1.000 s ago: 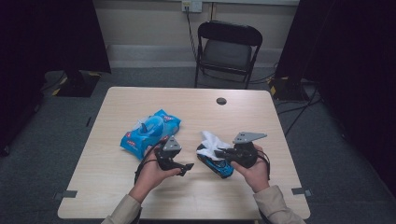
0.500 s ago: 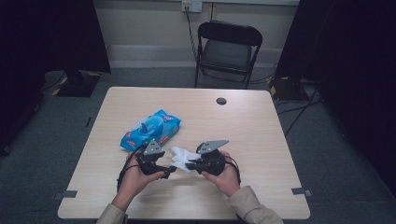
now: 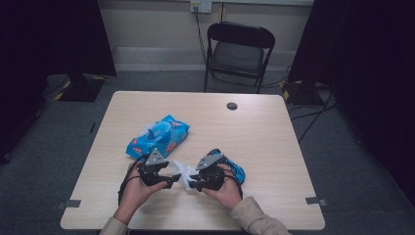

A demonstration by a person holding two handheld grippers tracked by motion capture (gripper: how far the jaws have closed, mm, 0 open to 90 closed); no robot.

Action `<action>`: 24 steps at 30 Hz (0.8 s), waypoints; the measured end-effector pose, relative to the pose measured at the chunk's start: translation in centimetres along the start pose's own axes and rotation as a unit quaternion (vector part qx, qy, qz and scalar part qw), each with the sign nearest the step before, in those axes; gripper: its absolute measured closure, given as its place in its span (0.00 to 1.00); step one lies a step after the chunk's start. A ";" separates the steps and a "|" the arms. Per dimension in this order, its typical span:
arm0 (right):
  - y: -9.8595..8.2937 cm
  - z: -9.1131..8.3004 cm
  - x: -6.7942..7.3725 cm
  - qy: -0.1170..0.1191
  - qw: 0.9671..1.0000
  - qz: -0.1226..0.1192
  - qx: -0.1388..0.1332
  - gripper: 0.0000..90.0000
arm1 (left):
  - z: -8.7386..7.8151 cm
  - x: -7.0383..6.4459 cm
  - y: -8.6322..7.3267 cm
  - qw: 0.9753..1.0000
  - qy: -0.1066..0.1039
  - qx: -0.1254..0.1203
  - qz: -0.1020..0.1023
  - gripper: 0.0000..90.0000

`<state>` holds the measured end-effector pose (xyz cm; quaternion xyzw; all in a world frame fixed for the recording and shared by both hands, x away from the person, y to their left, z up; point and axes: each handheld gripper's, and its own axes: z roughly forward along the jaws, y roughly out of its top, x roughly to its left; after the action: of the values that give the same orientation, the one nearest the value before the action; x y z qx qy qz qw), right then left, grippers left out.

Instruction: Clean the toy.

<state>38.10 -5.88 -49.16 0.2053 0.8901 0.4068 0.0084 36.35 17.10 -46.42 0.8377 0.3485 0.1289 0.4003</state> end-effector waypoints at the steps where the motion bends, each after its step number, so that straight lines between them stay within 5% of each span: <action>1: 0.0 -0.1 -0.1 0.002 1.000 0.001 -0.002 0.76 | 0.1 0.0 0.1 1.000 -0.003 0.000 0.002 0.35; 10: -0.2 -1.8 -0.7 -0.014 1.000 0.002 -0.016 0.60 | 1.0 -0.5 0.8 1.000 -0.017 0.001 0.017 0.36; 14: 0.1 -3.5 -1.2 -0.020 0.999 0.012 -0.049 0.51 | 1.8 -0.8 0.9 0.999 -0.030 0.006 0.020 0.36; 18: 0.3 -5.5 -2.4 -0.052 0.995 0.024 -0.081 0.39 | 2.9 -1.0 0.6 0.999 -0.042 0.024 0.017 0.34; 24: -0.2 -6.4 -3.8 -0.091 0.992 0.045 -0.069 0.33 | 3.4 -1.1 0.4 0.998 -0.043 0.028 0.022 0.33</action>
<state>40.37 -11.98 -45.58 0.2804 0.8450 0.4471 0.0856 37.41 14.21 -48.28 0.8606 0.3164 0.0917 0.3884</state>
